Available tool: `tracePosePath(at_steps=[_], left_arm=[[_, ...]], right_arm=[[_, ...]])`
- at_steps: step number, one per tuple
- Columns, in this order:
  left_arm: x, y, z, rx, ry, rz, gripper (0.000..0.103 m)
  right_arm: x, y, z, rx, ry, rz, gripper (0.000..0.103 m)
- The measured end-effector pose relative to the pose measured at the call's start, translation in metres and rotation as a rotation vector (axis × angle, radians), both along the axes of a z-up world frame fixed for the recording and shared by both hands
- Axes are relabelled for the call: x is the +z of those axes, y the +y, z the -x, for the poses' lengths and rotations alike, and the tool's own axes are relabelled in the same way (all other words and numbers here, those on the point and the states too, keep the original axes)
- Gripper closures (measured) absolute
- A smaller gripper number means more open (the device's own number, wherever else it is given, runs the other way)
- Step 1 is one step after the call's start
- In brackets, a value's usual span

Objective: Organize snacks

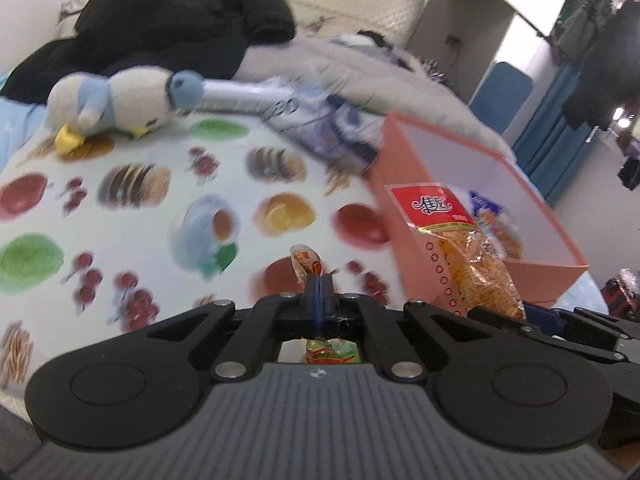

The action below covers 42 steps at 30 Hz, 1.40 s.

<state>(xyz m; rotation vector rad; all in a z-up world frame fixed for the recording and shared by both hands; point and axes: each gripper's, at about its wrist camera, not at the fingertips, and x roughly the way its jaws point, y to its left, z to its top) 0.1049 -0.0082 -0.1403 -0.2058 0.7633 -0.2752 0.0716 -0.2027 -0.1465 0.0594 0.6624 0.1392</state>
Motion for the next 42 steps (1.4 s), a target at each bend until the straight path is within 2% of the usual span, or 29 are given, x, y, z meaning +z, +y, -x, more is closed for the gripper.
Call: tracePosePath(at_steps=[7, 10, 12, 20, 24, 32, 37, 42], left_arm=[[0.049, -0.041, 0.005, -0.090, -0.065, 0.013, 0.103], [0.068, -0.058, -0.003, -0.101, -0.072, 0.033, 0.103], [0.082, -0.073, -0.009, -0.122, -0.099, 0.018, 0.103], [0.118, -0.137, -0.060, -0.221, -0.135, 0.018, 0.103], [0.114, -0.171, -0.096, -0.269, -0.113, 0.014, 0.103], [0.071, -0.224, -0.173, -0.333, -0.023, -0.013, 0.103], [0.045, -0.239, -0.202, -0.346, 0.022, -0.037, 0.103], [0.031, -0.245, -0.212, -0.347, 0.050, -0.069, 0.103]], right_arm=[[0.032, -0.025, 0.013, -0.070, -0.051, -0.024, 0.066], [0.043, -0.039, 0.017, -0.104, -0.063, -0.030, 0.066], [0.049, -0.050, 0.016, -0.130, -0.067, -0.037, 0.066], [0.065, -0.102, -0.013, -0.207, -0.073, -0.054, 0.066], [0.062, -0.130, -0.040, -0.241, -0.055, -0.057, 0.066], [0.033, -0.170, -0.097, -0.267, 0.017, -0.069, 0.066], [0.012, -0.182, -0.124, -0.264, 0.059, -0.087, 0.065], [0.002, -0.188, -0.140, -0.276, 0.078, -0.108, 0.063]])
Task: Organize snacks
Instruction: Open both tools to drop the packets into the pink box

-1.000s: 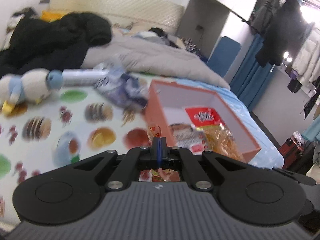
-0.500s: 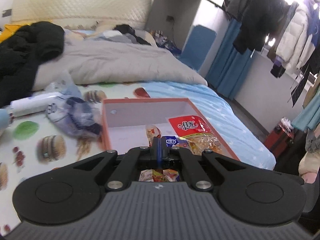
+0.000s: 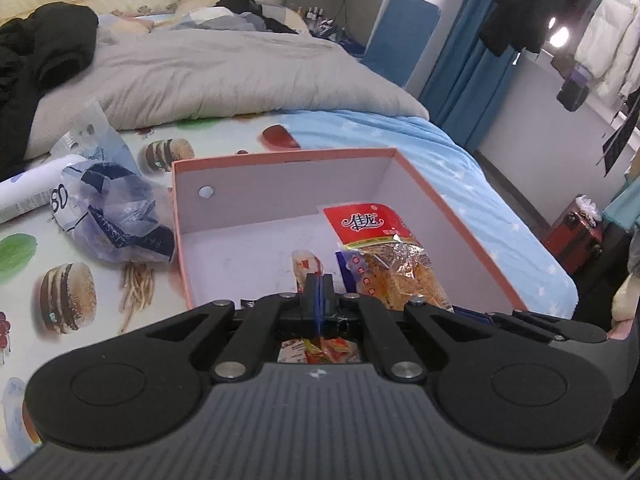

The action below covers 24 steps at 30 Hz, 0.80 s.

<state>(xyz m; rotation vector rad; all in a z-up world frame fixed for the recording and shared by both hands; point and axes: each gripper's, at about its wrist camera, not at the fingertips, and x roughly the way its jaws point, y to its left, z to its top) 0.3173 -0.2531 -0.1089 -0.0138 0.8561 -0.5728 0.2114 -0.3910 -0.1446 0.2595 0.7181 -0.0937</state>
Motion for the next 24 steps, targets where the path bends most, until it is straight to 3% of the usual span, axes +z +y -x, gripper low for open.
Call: tracePosePath(at_steps=[2, 6, 12, 24], left_arm=[[0.002, 0.002, 0.001, 0.007, -0.002, -0.007, 0.102], [0.014, 0.014, 0.008, 0.055, -0.016, -0.019, 0.097], [0.043, 0.034, 0.037, 0.075, -0.051, 0.008, 0.096], [0.111, 0.069, 0.138, 0.074, -0.187, 0.073, 0.096]], right_arm=[[-0.002, -0.003, -0.002, 0.003, 0.003, -0.019, 0.062], [0.002, -0.004, 0.000, -0.014, 0.006, -0.016, 0.040], [0.024, 0.000, 0.024, -0.027, -0.049, -0.013, 0.039], [0.087, 0.022, 0.111, -0.048, -0.201, 0.027, 0.039]])
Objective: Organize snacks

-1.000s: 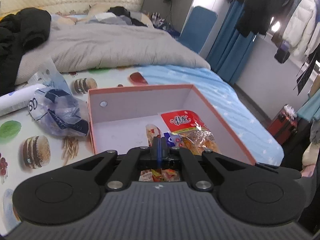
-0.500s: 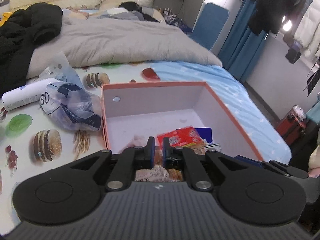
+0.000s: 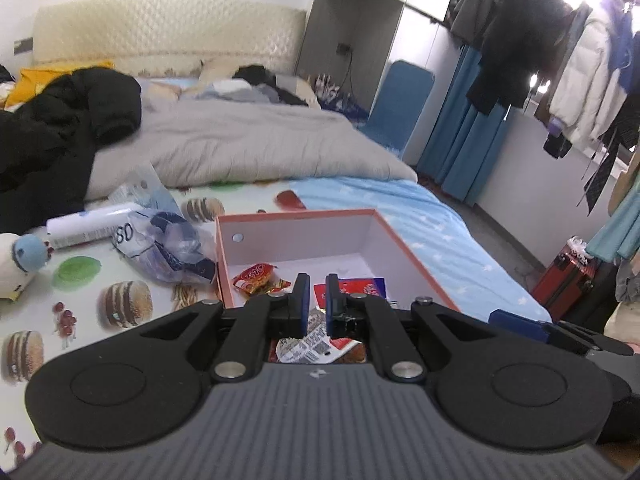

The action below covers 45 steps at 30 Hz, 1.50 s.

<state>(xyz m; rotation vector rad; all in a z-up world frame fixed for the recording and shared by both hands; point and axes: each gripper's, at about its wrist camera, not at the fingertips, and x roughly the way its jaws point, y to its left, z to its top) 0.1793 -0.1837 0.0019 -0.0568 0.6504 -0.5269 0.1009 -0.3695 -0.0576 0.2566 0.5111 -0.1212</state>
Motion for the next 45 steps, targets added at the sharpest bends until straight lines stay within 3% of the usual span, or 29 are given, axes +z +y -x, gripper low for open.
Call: tracePosePath(at_steps=[9, 20, 26, 29, 31, 37, 45], left_arm=[[0.027, 0.026, 0.071, -0.028, -0.066, 0.015, 0.096], [0.027, 0.046, 0.135, -0.037, -0.081, 0.017, 0.096], [0.019, 0.053, 0.155, -0.017, -0.077, -0.001, 0.068], [0.016, 0.057, 0.158, -0.008, -0.074, -0.008, 0.045], [0.014, 0.057, 0.157, 0.002, -0.084, -0.021, 0.021], [0.009, 0.056, 0.155, 0.005, -0.082, -0.050, 0.007], [0.020, 0.060, 0.157, 0.012, -0.087, -0.032, 0.006]], right_arm=[[0.030, 0.021, 0.061, -0.023, -0.105, 0.012, 0.039], [0.035, 0.034, 0.112, -0.047, -0.155, 0.025, 0.039], [0.024, 0.036, 0.126, -0.058, -0.150, 0.019, 0.039], [0.020, 0.036, 0.129, -0.059, -0.150, 0.018, 0.039], [0.018, 0.037, 0.131, -0.061, -0.148, 0.031, 0.039], [0.010, 0.037, 0.131, -0.077, -0.133, 0.039, 0.039], [0.010, 0.036, 0.138, -0.087, -0.137, 0.042, 0.039]])
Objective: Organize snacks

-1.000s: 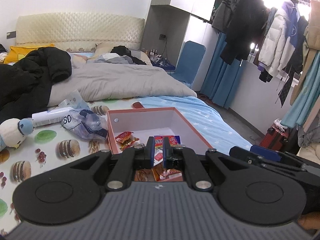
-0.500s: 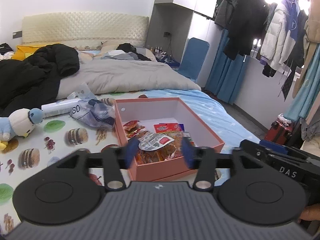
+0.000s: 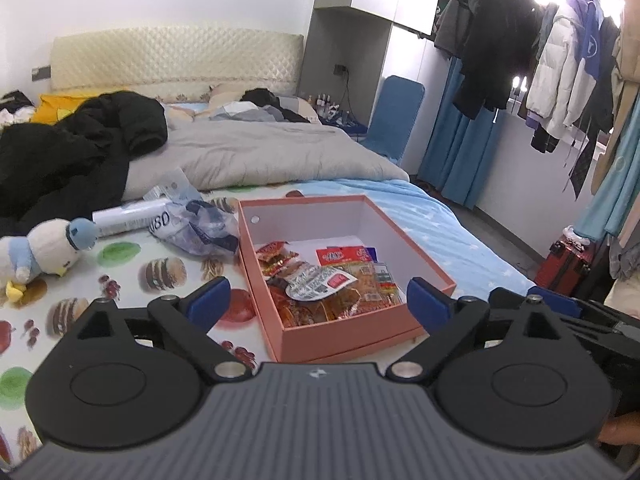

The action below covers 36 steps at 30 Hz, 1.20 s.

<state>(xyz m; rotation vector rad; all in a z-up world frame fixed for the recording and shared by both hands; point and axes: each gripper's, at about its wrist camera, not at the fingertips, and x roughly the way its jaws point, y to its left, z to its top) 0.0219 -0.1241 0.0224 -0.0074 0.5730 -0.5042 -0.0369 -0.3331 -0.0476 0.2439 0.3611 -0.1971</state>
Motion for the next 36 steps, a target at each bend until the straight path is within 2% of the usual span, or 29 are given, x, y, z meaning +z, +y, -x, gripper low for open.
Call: tracePosePath(at_steps=[6, 7, 9, 11, 26, 29, 36], left_arm=[[-0.0042, -0.0021, -0.0031, 0.006, 0.008, -0.009, 0.006], [-0.0054, -0.0023, -0.0033, 0.009, 0.011, -0.010, 0.006], [-0.0073, -0.0021, -0.0044, 0.015, 0.019, -0.011, 0.006], [-0.0088, -0.0013, -0.0052, 0.020, 0.019, -0.013, 0.006], [-0.0090, -0.0021, -0.0070, 0.046, 0.019, -0.050, 0.006], [-0.0071, 0.0005, -0.0058, 0.067, 0.014, -0.031, 0.006], [-0.0052, 0.0008, -0.0062, 0.072, 0.011, -0.043, 0.006]], right_arm=[[-0.0008, -0.0055, -0.0016, -0.022, -0.001, -0.022, 0.039], [-0.0011, -0.0059, -0.0017, -0.019, 0.000, -0.026, 0.035], [-0.0018, -0.0060, -0.0014, -0.019, -0.009, -0.020, 0.004], [-0.0029, -0.0054, -0.0014, -0.025, -0.008, 0.000, 0.000], [0.0024, -0.0028, -0.0038, -0.031, 0.006, 0.015, 0.000], [0.0029, -0.0044, -0.0028, -0.033, 0.005, 0.011, 0.000], [0.0025, -0.0049, -0.0024, -0.031, 0.009, 0.011, 0.000]])
